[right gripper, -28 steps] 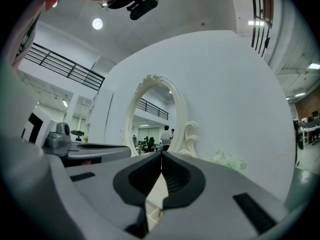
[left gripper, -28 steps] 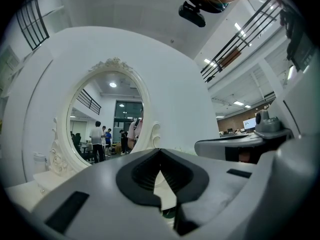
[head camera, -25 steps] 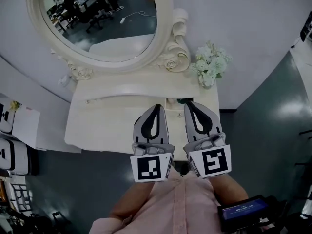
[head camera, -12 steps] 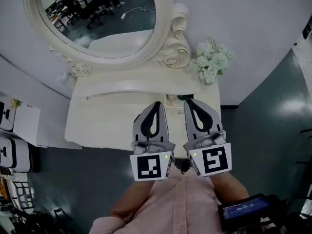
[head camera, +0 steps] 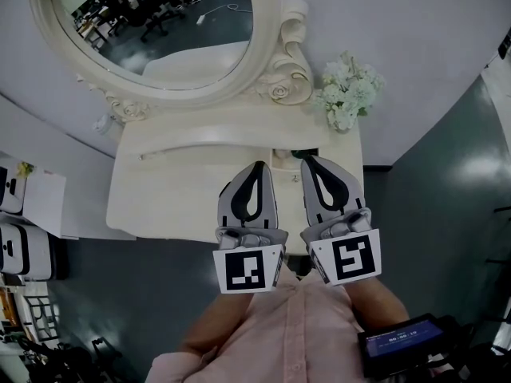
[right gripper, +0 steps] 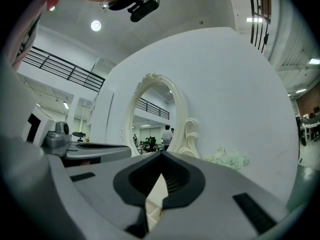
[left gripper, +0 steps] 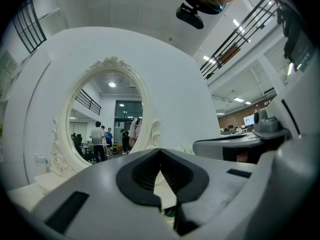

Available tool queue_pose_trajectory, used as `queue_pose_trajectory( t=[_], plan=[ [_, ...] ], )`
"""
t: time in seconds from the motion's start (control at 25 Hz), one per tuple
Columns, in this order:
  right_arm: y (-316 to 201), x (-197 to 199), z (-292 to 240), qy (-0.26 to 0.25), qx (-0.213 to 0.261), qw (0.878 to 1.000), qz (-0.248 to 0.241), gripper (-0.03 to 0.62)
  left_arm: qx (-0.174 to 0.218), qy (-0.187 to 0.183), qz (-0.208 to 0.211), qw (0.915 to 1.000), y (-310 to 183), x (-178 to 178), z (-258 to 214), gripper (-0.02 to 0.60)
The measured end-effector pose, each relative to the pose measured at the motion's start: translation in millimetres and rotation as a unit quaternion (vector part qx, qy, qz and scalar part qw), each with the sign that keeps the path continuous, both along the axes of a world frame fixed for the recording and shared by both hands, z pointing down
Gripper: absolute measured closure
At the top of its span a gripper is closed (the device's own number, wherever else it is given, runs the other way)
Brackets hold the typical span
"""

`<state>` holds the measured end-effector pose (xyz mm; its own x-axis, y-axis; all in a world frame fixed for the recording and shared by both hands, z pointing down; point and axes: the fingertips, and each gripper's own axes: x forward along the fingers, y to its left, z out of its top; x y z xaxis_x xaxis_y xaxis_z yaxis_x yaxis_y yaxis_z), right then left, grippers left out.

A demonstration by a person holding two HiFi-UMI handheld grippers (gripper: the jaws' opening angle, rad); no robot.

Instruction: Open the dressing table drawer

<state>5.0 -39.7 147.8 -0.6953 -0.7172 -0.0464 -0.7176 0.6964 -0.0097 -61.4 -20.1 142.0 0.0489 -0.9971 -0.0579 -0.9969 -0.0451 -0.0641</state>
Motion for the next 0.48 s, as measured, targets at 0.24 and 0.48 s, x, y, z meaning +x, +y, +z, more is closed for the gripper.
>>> queue_pose_trajectory(
  t=[0.24, 0.48],
  plan=[
    [-2.2, 0.0, 0.8, -0.001, -0.003, 1.0, 0.0, 0.576, -0.002, -0.002, 0.002, 1.0, -2.4, 0.9, 0.8, 0.56],
    [-3.4, 2.0, 3.1, 0.0, -0.003, 1.0, 0.001, 0.576, -0.004, -0.005, 0.005, 1.0, -3.3, 3.5, 3.4, 0.56]
  ],
)
